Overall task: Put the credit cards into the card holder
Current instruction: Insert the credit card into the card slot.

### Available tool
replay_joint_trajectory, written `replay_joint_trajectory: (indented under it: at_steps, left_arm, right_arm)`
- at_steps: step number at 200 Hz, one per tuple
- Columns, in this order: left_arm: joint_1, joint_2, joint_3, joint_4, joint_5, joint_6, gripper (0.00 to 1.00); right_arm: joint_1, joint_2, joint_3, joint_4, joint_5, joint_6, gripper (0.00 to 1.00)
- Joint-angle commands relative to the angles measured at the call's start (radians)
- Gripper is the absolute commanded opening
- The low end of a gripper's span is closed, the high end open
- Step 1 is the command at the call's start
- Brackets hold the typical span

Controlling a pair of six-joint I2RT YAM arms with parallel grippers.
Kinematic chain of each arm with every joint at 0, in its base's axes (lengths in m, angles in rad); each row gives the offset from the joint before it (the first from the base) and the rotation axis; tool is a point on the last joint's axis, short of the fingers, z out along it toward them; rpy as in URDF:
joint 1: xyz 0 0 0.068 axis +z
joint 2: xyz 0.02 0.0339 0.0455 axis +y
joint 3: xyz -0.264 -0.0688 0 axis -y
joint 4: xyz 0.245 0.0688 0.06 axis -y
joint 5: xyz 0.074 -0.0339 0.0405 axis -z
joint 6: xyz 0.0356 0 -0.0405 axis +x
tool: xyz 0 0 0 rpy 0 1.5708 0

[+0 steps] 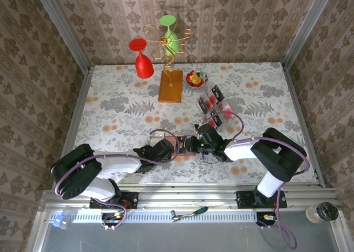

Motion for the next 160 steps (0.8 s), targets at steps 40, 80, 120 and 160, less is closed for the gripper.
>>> replay_joint_trajectory:
  at_steps: [40,80,120,160]
  left_arm:
    - [-0.007,-0.010,-0.013,-0.054,-0.020,-0.022,0.69]
    - [-0.007,-0.013,-0.013,-0.056,-0.021,-0.023,0.69]
    - [-0.007,-0.014,-0.013,-0.056,-0.021,-0.023,0.69]
    - [-0.007,-0.014,-0.016,-0.054,-0.020,-0.024,0.69]
  right_arm:
    - [0.007,0.006,0.000,-0.133,0.006,-0.019,0.00]
    - [0.005,0.001,0.003,-0.153,0.011,-0.019,0.00]
    - [0.006,0.028,0.030,-0.166,-0.016,-0.024,0.00]
    - [0.006,0.049,0.057,-0.189,-0.035,-0.035,0.00]
